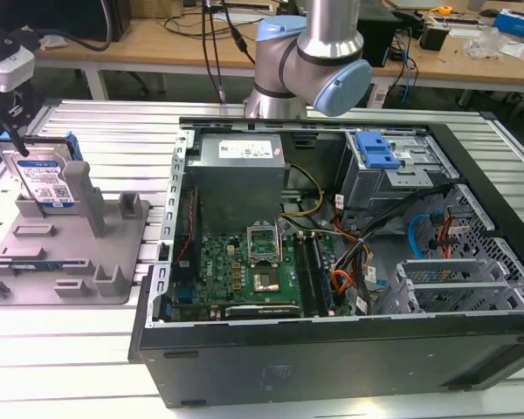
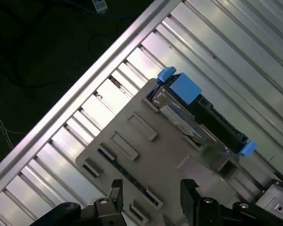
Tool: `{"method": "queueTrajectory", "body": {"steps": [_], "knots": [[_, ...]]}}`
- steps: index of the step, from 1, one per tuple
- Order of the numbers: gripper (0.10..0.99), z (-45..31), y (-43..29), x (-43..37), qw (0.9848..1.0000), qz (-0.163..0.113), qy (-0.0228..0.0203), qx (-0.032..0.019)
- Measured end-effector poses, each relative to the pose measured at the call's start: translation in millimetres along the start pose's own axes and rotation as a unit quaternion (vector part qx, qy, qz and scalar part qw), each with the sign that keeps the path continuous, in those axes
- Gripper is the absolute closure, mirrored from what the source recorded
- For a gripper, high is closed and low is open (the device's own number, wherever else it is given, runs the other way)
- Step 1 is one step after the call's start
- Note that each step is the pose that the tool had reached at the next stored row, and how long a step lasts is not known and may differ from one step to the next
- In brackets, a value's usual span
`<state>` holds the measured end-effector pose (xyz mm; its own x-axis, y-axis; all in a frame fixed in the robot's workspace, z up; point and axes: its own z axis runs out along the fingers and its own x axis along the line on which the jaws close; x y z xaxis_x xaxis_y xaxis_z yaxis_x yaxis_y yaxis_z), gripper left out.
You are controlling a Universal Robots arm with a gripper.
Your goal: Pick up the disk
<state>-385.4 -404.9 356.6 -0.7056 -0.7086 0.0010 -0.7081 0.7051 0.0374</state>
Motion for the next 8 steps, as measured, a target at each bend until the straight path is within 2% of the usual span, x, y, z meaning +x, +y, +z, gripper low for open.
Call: {"method": "queueTrajectory", "body": {"steps": [2,5,6,8], "knots": [[0.486,0.0,0.0,0.0,0.9998,-0.019,0.0007,0.0],[0.486,0.1,0.0,0.0,0.9986,-0.052,0.002,0.0],[0.486,0.1,0.0,0.0,0.9981,-0.062,0.0023,0.0001],[0.486,0.1,0.0,0.0,0.9957,-0.092,0.0035,0.0001]]}}
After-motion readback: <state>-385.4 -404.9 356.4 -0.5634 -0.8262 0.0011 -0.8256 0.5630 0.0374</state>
